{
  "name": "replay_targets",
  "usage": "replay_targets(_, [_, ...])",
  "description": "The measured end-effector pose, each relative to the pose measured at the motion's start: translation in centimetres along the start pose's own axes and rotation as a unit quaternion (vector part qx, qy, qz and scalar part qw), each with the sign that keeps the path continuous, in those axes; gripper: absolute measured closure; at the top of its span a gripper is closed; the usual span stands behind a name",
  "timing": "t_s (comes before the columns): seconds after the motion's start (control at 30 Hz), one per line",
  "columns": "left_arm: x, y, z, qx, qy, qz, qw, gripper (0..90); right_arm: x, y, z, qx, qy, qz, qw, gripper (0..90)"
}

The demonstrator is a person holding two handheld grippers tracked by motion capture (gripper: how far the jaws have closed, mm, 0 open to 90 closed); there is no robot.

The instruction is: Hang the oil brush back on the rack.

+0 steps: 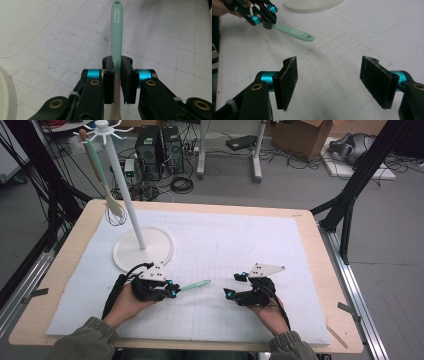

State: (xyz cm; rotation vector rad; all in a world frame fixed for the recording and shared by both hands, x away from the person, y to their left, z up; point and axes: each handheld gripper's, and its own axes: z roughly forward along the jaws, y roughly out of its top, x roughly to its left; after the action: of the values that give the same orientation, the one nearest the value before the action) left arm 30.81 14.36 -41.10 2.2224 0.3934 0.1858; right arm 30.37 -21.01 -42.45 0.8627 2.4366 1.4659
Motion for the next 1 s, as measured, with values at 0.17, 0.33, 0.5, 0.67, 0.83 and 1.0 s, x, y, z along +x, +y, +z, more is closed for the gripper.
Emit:
replay_targets(0.17, [-0.2,0.3,-0.7,-0.013,0.002,0.000,0.9999,81.6,0.3,0.5,-0.1,-0.007,0.012,0.011,0.9998,25.2])
replay_targets(0.33, [-0.8,1.0,-1.4,-0.025,0.004,0.009,0.9996,81.6,0.8,1.1,0.1,-0.009,0.025,0.005,0.9996,24.3])
replay_targets(0.5, [-1.4,1.6,-1.9,-0.029,0.004,0.022,0.9993,81.6,1.3,1.9,0.3,-0.002,0.039,-0.006,0.9992,28.4])
replay_targets(0.67, [-1.7,1.9,-2.3,-0.038,0.002,0.025,0.9989,81.6,1.8,2.8,0.5,0.002,0.055,-0.016,0.9984,31.7])
replay_targets(0.83, [-1.9,2.0,-2.6,-0.044,0.002,0.028,0.9986,81.6,2.0,3.6,1.1,0.003,0.075,-0.016,0.9971,36.5])
replay_targets(1.0, [-2.0,2.0,-2.7,-0.046,0.001,0.031,0.9984,81.6,2.2,4.0,1.8,0.008,0.094,-0.015,0.9954,41.0])
